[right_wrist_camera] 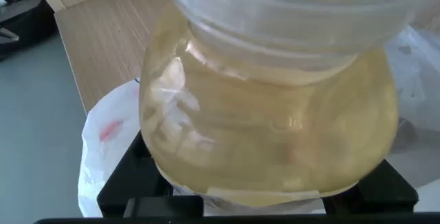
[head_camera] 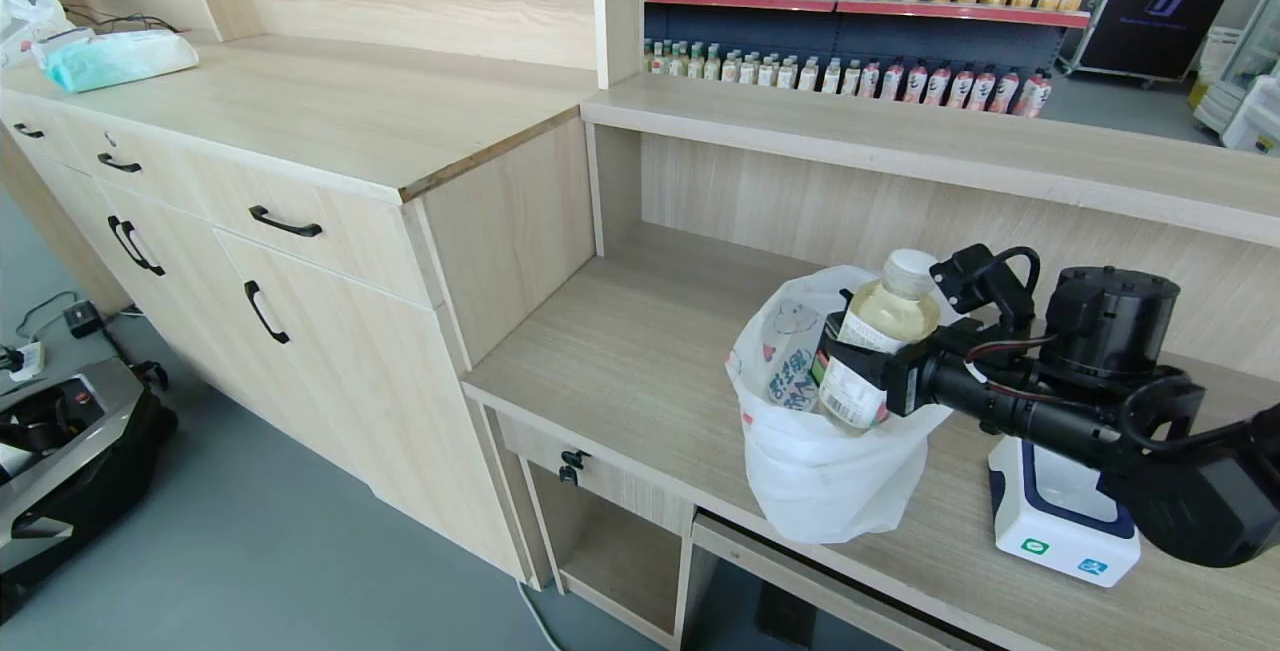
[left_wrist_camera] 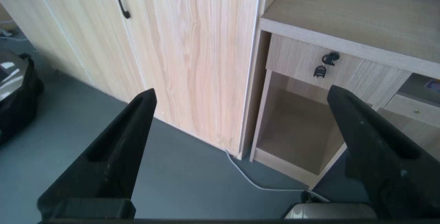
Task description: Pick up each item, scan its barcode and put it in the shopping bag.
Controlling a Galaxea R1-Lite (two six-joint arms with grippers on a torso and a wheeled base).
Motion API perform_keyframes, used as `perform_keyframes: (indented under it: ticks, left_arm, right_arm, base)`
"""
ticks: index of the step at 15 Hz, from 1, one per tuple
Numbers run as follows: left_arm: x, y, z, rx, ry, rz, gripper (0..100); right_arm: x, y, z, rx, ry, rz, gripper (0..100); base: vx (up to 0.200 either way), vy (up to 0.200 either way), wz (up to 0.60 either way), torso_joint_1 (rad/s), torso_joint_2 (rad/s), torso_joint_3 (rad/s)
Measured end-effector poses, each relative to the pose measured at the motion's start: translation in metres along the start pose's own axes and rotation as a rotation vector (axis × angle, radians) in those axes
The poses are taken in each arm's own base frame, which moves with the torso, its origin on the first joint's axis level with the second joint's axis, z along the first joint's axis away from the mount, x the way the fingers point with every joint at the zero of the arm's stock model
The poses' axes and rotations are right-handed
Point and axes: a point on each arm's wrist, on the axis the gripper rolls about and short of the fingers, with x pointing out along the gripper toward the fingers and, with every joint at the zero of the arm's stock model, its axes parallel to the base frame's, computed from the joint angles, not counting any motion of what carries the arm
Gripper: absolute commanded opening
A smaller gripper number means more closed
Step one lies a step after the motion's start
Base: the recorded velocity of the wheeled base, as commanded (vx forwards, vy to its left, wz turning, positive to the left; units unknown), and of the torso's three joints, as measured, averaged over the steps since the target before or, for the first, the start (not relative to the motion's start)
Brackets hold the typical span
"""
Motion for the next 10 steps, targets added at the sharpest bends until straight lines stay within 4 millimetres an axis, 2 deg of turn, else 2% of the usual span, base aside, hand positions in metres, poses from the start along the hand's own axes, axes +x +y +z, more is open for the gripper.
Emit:
perform_keyframes:
  ticks: [4,10]
  left_arm:
    - [0.000,0.000,0.000,0.000,0.000,0.000,100]
    - [0.000,0.000,0.000,0.000,0.000,0.000,100]
  right_arm:
    - [0.009,0.000,-0.010,-0.011,-0.002,0.003,0]
    - [0.016,0.002,-0.044,-0.033,0.084,0.016,0]
  base:
    - [0.000,0.000,0.00,0.000,0.00,0.000]
    - [0.000,0.000,0.00,0.000,0.00,0.000]
